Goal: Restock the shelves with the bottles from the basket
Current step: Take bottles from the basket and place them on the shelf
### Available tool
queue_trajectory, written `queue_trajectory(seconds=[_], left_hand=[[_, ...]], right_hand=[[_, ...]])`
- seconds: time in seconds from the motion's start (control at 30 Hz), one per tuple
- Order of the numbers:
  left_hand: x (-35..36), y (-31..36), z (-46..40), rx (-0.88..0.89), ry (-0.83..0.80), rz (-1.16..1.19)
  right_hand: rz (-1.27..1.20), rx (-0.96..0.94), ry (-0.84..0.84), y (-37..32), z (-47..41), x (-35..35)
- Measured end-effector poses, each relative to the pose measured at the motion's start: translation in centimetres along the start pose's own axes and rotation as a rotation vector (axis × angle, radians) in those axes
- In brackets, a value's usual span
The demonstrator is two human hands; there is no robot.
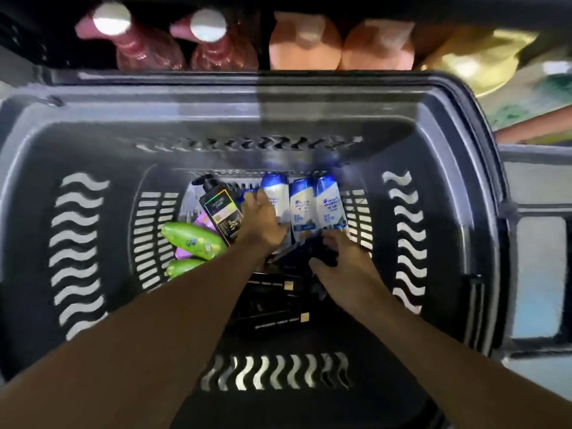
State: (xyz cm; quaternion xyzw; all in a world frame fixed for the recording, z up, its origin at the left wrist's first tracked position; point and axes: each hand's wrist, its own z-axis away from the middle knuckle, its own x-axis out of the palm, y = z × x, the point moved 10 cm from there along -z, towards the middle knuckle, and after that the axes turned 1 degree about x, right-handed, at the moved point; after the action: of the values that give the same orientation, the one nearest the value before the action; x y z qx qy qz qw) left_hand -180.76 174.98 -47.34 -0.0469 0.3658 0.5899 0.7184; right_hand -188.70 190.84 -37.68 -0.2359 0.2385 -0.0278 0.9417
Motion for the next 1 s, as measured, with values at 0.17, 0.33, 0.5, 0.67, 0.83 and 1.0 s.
queue_trajectory(seconds=[0.17,0.33,0.5,0.67,0.83,1.0], left_hand=[[0.4,-0.1,-1.6,-0.116,0.031,-0.161],[0.1,0.4,-1.3,-0.116,-0.010,-0.251],[-0.2,1.3,0.8,-0.005,-0.012,-0.119],[-1.9,-0.1,3.4,0.077,0.172,0.302],[-3.3,-1.1,5.0,0.145,0.287,0.521],[-2.8,-2.9,6.1,0.053,0.364,0.671]], right_hand=[[-0.015,-0.035,-0.008,0.1,-0.8,1.7],[-0.008,-0.047,0.087,-0.2,-2.1,0.0],[-0.025,0.071,0.133,0.5,-5.2,-1.5],[0.092,0.271,0.089,3.0,-8.4,-0.1],[0.197,0.290,0.132,2.3,-11.0,0.3],[0.461,0.220,0.150,1.1,-12.0,-1.0]])
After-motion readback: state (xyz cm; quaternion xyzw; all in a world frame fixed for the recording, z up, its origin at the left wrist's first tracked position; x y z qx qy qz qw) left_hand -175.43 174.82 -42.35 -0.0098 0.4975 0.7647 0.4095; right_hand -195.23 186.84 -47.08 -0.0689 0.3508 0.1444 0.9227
